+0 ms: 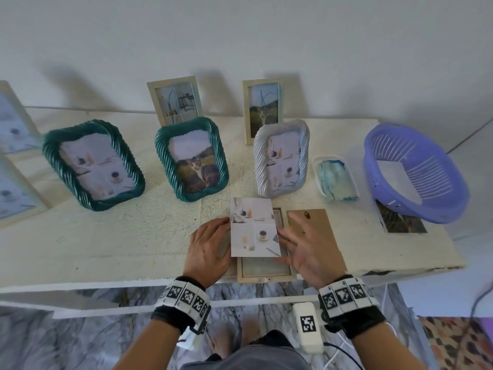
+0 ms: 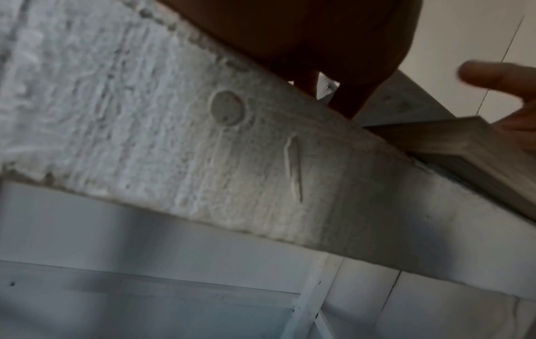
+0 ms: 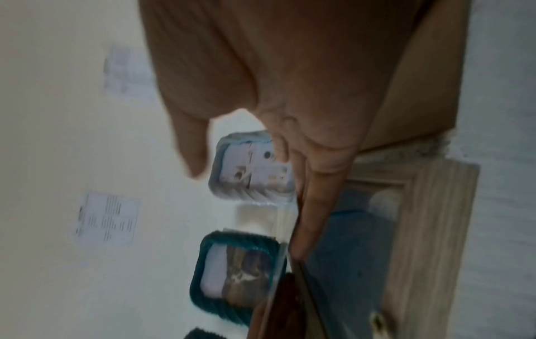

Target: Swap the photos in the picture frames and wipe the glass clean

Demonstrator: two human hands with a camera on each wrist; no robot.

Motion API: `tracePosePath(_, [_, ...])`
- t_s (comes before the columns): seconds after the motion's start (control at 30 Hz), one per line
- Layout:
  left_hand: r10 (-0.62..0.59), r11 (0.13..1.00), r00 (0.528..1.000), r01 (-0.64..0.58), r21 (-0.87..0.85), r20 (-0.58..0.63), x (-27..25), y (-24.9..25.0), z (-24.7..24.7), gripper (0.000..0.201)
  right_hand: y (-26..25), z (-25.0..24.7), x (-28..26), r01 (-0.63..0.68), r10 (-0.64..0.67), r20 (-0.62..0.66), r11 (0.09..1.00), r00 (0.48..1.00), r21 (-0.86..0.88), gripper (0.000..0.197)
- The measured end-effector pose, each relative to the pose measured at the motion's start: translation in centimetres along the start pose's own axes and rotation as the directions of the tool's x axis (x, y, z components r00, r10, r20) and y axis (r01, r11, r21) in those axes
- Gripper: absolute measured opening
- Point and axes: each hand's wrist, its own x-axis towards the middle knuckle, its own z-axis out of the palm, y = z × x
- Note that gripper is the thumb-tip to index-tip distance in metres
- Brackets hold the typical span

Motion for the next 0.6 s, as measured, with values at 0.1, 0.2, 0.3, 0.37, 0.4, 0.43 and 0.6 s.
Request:
tracePosePath(0.1, [-0.007, 1.0, 1.0, 0.007, -0.005, 0.015, -0.1, 0.1, -0.2, 0.048, 0.8, 0.6, 0.8, 0.061, -0.072, -0.059, 0.982, 0.996, -0.18, 0.034])
tracePosePath(0.2, [0.0, 1.0, 0.999, 0.0, -0.015, 0.04, -0.2, -0.4, -0.5, 0.048, 1.1, 0.8, 1.1, 0.079, -0.109, -0.071, 0.938, 0.991, -0.338, 0.027])
tracePosePath(0.3, [0.0, 0.998, 0.999, 0.002, -0.057, 0.036, -0.1, -0.6, -0.7, 0.044, 0.3, 0.2, 0.7, 0.085, -0.122, -0.074, 0.921, 0.99, -0.38, 0.026])
tracePosePath(0.37, [-0.015, 0.994, 0.999, 0.018, -0.111, 0.029, -0.2, -0.7, -0.9, 0.043, -0.4, -0.9, 0.0, 0.092, -0.126, -0.058, 0.906, 0.99, -0.412, 0.028])
tracePosePath(0.4, [-0.026, 0.99, 0.999, 0.029, -0.136, 0.02, -0.2, -0.7, -1.0, 0.043, -0.8, -1.5, -0.4, 0.102, -0.142, -0.06, 0.896, 0.988, -0.433, 0.029])
tracePosePath(0.43, [-0.04, 0.987, 0.999, 0.04, -0.154, 0.001, -0.1, -0.7, -1.2, 0.043, -1.3, -2.2, -0.9, 0.119, -0.166, -0.067, 0.886, 0.984, -0.449, 0.029])
tracePosePath(0.6, [-0.05, 0.986, 0.974, 0.013, -0.165, -0.221, 1.6, 2.4, -2.6, 0.036, -4.0, -8.1, -3.7, 0.174, -0.254, -0.097, 0.851, 0.962, -0.496, 0.032])
